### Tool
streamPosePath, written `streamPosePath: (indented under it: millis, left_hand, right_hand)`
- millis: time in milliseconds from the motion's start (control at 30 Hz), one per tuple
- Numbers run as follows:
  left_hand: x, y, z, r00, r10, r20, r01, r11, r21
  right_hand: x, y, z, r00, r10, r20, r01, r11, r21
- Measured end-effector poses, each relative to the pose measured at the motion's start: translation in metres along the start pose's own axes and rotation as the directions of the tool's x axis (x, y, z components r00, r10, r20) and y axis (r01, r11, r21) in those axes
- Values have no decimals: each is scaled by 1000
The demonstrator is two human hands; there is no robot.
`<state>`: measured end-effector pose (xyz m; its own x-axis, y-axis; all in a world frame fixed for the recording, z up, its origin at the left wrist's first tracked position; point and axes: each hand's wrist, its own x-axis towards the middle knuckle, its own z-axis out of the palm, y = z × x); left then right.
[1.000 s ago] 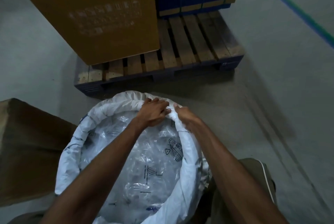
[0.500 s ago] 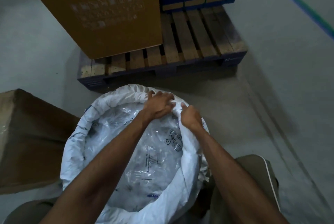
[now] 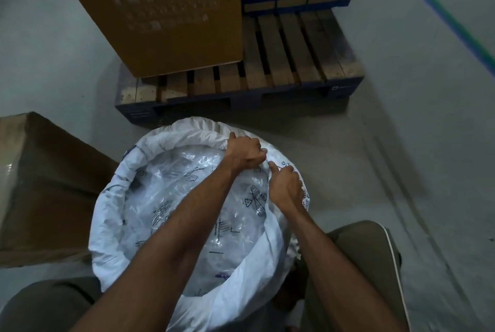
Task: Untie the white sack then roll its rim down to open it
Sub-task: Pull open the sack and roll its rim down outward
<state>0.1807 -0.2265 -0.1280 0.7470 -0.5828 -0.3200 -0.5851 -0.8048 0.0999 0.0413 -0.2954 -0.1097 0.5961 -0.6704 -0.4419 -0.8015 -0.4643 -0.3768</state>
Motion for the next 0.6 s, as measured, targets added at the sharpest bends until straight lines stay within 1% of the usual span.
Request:
streamPosePath:
  millis: [33,100,167,200,267,300,333,400,433,467,533,567,600]
  left_hand:
    - [1,-2,1,1000,4,6,-4,1000,-5]
    - [-2,-8,2,999,47,-5,-47,999,-14]
    - [-13,-15,4,992,102,-72,-107,992,-65]
    - [-20,-20,6,984,125,-128,-138,986,-98]
    - [-40,-26,11,964,151,-220,-184,973,-140]
    - [-53,-27,13,954,147,-263,-201,961,-189]
    - [-68,-27,15,941,132,-312,-216,943,-254]
    - [-99,-26,17,917,78,-392,-238,895,-378]
    - [-117,-26,17,909,50,-414,-236,880,-412]
    - [-133,-26,19,903,33,-429,-235,873,-427]
    - [-165,-28,20,917,7,-400,-204,868,-452]
    - [-181,-29,18,924,0,-382,-190,867,-460]
    - [-195,-30,17,924,-13,-382,-181,865,-468]
  right_hand:
    - [1,2,1,1000,-2,-15,3,1000,23]
    - [11,5,0,999,27,21,-29,992,120]
    - [29,15,-1,989,72,127,-104,958,268]
    - [38,20,-3,975,83,205,-151,928,340]
    - [50,29,-5,927,65,370,-257,827,499]
    - [45,29,-7,906,30,422,-289,772,566]
    - [42,30,-8,901,5,434,-301,729,615]
    - [38,36,-2,924,-44,381,-258,663,703]
    - [31,36,-3,931,-44,361,-246,654,715]
    - [30,36,0,931,-7,364,-266,669,694]
    - [13,32,-13,960,52,275,-215,765,607]
    - [-2,29,-23,988,64,141,-132,825,549]
    - [-11,31,-31,999,33,37,-46,885,462]
